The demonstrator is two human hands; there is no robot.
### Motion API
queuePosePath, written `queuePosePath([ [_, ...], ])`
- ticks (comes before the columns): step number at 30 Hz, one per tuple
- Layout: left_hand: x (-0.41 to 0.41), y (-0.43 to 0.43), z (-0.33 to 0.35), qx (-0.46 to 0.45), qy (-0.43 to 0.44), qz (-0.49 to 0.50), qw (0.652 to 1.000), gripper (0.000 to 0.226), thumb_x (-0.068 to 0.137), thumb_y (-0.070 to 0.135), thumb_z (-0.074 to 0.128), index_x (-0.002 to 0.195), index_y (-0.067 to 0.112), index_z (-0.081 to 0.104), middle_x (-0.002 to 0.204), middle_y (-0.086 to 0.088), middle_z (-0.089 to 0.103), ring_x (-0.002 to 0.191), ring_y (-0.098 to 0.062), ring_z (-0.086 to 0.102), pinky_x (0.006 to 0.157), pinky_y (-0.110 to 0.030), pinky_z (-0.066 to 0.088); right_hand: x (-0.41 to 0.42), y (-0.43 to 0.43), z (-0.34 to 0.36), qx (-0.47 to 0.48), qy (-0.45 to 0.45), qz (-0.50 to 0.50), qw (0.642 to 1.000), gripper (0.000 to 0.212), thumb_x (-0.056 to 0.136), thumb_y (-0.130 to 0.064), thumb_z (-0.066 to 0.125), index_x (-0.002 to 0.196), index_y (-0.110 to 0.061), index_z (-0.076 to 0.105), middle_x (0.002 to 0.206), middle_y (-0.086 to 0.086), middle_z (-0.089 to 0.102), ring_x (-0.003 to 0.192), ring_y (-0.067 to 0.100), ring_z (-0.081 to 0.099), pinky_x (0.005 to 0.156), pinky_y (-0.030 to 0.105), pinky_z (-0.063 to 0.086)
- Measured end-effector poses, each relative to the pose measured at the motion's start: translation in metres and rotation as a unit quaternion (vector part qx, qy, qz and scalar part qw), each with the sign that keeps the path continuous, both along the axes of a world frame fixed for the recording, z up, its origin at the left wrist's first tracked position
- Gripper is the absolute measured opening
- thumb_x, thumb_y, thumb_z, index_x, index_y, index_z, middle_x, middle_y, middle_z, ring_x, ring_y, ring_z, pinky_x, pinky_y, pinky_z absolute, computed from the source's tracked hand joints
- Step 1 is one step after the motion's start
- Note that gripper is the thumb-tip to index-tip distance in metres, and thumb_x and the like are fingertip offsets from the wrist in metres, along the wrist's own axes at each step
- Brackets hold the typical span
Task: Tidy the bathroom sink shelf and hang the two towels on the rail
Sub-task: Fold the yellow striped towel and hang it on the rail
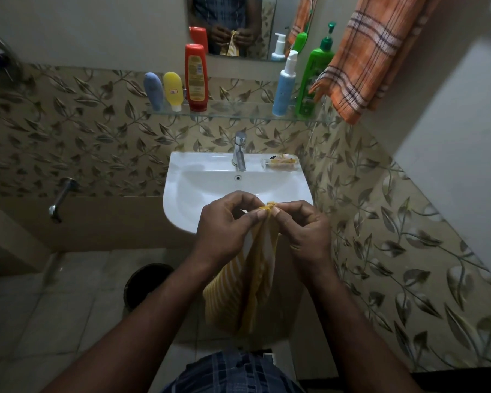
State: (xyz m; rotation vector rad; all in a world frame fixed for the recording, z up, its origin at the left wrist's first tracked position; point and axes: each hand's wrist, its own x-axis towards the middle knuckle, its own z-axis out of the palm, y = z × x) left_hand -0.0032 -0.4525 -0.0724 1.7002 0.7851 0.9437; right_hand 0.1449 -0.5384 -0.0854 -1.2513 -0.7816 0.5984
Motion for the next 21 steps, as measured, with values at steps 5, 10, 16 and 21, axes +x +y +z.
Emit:
queuePosePath([
  [5, 0.0001, 0.0013, 0.0020, 0.065, 0.052, 0.001, 0.997, 0.005, 0.095, 0.021, 0.076, 0.096, 0.023, 0.072, 0.101, 0.008, 0.067, 0.083, -0.009, 0.062, 0.074, -0.023, 0.052, -0.0024, -0.0008, 0.0026, 0.004, 0.008, 0.024, 1.000, 0.006, 0.092, 0.004, 0.074, 0.097, 0.002, 0.074, 0.093, 0.010, 0.081, 0.089, 0.019, 0.077, 0.077, 0.027, 0.060],
  [10, -0.0053, 0.0088, 0.0071, 0.162, 0.141, -0.027, 0.976, 0.003, 0.099, 0.019, 0.071, 0.097, 0.018, 0.069, 0.099, 0.005, 0.068, 0.082, -0.007, 0.059, 0.070, -0.012, 0.041, 0.0031, -0.0028, 0.0012, -0.034, -0.075, 0.051, 0.995, 0.005, 0.093, -0.002, 0.076, 0.097, -0.004, 0.076, 0.094, 0.007, 0.080, 0.090, 0.020, 0.077, 0.080, 0.033, 0.062],
  [16, -0.0066, 0.0078, 0.0073, 0.183, 0.156, -0.021, 0.971, 0.004, 0.099, 0.016, 0.070, 0.096, 0.017, 0.068, 0.095, 0.004, 0.066, 0.072, -0.004, 0.055, 0.066, -0.005, 0.036, 0.0043, -0.0039, 0.0005, -0.045, -0.096, 0.053, 0.993, 0.006, 0.093, -0.004, 0.077, 0.099, -0.004, 0.078, 0.095, 0.010, 0.080, 0.093, 0.030, 0.078, 0.084, 0.047, 0.064],
  [21, -0.0037, 0.0075, 0.0031, 0.163, 0.150, -0.010, 0.975, 0.004, 0.099, 0.018, 0.069, 0.096, 0.018, 0.067, 0.093, 0.007, 0.065, 0.075, -0.002, 0.056, 0.067, -0.012, 0.037, 0.0041, -0.0034, -0.0039, -0.051, -0.090, 0.049, 0.993, 0.007, 0.091, -0.011, 0.079, 0.098, -0.009, 0.079, 0.095, 0.009, 0.081, 0.094, 0.032, 0.078, 0.086, 0.059, 0.062],
])
